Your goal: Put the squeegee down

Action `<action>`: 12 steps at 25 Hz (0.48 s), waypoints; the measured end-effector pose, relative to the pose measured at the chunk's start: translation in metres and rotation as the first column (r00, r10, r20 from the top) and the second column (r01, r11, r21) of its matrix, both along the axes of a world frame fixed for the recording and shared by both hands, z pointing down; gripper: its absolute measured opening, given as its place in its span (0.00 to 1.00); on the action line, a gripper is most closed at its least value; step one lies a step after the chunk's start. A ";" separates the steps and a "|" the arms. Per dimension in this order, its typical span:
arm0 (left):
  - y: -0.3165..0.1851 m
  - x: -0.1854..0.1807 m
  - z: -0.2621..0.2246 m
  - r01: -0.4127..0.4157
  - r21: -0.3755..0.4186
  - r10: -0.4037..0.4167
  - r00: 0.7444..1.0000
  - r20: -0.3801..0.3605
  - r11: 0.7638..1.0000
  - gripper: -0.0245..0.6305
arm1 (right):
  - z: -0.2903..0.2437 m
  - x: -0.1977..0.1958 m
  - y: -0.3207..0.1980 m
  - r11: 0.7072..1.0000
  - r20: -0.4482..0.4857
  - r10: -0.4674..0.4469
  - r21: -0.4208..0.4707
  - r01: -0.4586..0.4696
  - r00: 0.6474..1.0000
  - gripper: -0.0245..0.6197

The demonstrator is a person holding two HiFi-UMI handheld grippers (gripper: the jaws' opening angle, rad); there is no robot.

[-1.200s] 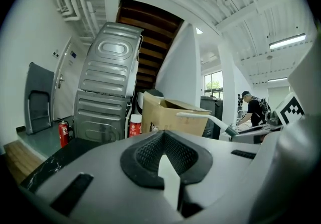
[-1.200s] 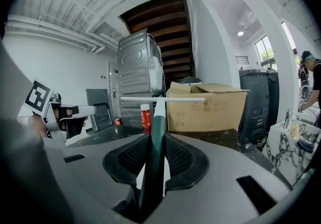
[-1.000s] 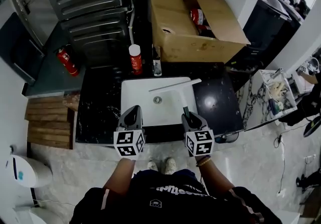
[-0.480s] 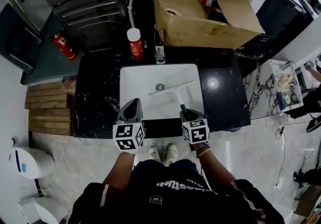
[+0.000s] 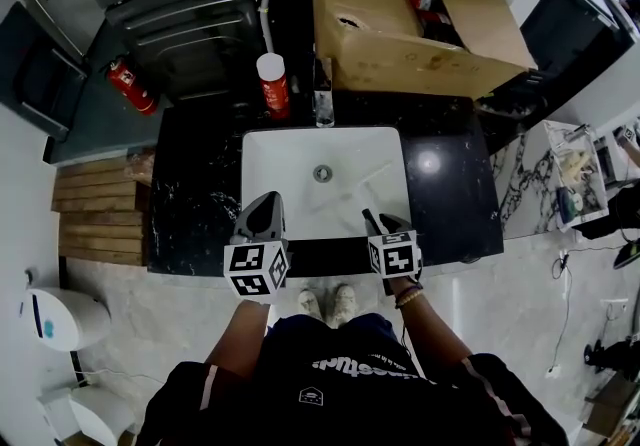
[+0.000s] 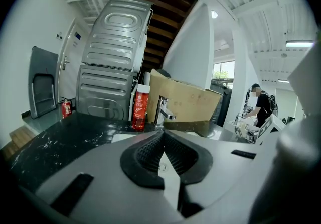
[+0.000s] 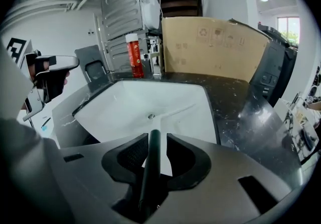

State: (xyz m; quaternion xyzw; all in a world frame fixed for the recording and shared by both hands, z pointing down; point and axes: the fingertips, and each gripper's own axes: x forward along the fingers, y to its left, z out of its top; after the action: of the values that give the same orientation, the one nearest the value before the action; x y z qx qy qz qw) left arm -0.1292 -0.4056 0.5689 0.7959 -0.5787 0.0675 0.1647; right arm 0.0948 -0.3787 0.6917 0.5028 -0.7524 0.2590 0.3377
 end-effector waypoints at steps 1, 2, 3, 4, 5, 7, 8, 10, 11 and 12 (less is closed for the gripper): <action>0.000 0.000 -0.002 0.001 0.005 -0.001 1.000 0.000 1.000 0.06 | -0.003 -0.001 -0.002 1.000 0.000 -0.003 0.010 0.003 1.000 0.26; -0.001 0.000 -0.005 0.002 0.010 -0.002 1.000 0.000 1.000 0.06 | -0.007 -0.002 -0.005 1.000 0.001 -0.007 0.019 0.006 1.000 0.26; -0.001 0.000 -0.008 0.002 0.016 -0.002 1.000 0.000 1.000 0.06 | -0.010 -0.002 -0.007 1.000 0.004 -0.009 0.029 0.009 1.000 0.26; 0.000 0.000 -0.011 0.002 0.021 -0.002 1.000 0.000 1.000 0.06 | -0.014 -0.001 -0.008 0.999 0.007 -0.009 0.040 0.008 1.000 0.26; 0.001 0.001 -0.014 0.002 0.027 -0.002 1.000 0.000 1.000 0.06 | -0.019 -0.001 -0.009 0.999 0.011 -0.006 0.054 0.006 1.000 0.26; 0.003 0.001 -0.022 0.003 0.042 -0.003 1.000 0.000 0.999 0.06 | -0.034 0.000 -0.012 0.995 0.023 -0.002 0.098 -0.001 1.000 0.26; 0.004 0.000 -0.027 0.005 0.051 -0.005 1.000 -0.001 0.999 0.06 | -0.045 -0.001 -0.014 0.991 0.035 -0.002 0.131 -0.002 0.999 0.26; 0.005 -0.001 -0.038 0.007 0.071 -0.006 1.000 -0.006 0.997 0.06 | -0.074 -0.007 -0.019 0.976 0.079 -0.015 0.219 -0.003 0.997 0.25; 0.006 -0.001 -0.046 0.006 0.083 -0.006 1.000 -0.009 0.997 0.06 | -0.093 -0.011 -0.022 0.962 0.113 -0.027 0.272 -0.004 0.993 0.24; 0.008 -0.001 -0.054 0.005 0.097 -0.004 1.000 -0.012 0.995 0.06 | -0.114 -0.016 -0.023 0.944 0.150 -0.042 0.329 -0.009 0.988 0.22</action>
State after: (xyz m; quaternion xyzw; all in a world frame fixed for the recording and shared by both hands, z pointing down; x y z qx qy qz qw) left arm -0.1306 -0.3980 0.5145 0.8020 -0.5822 0.0341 0.1294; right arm 0.0786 -0.4020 0.5781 0.5239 -0.8132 0.1656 0.1918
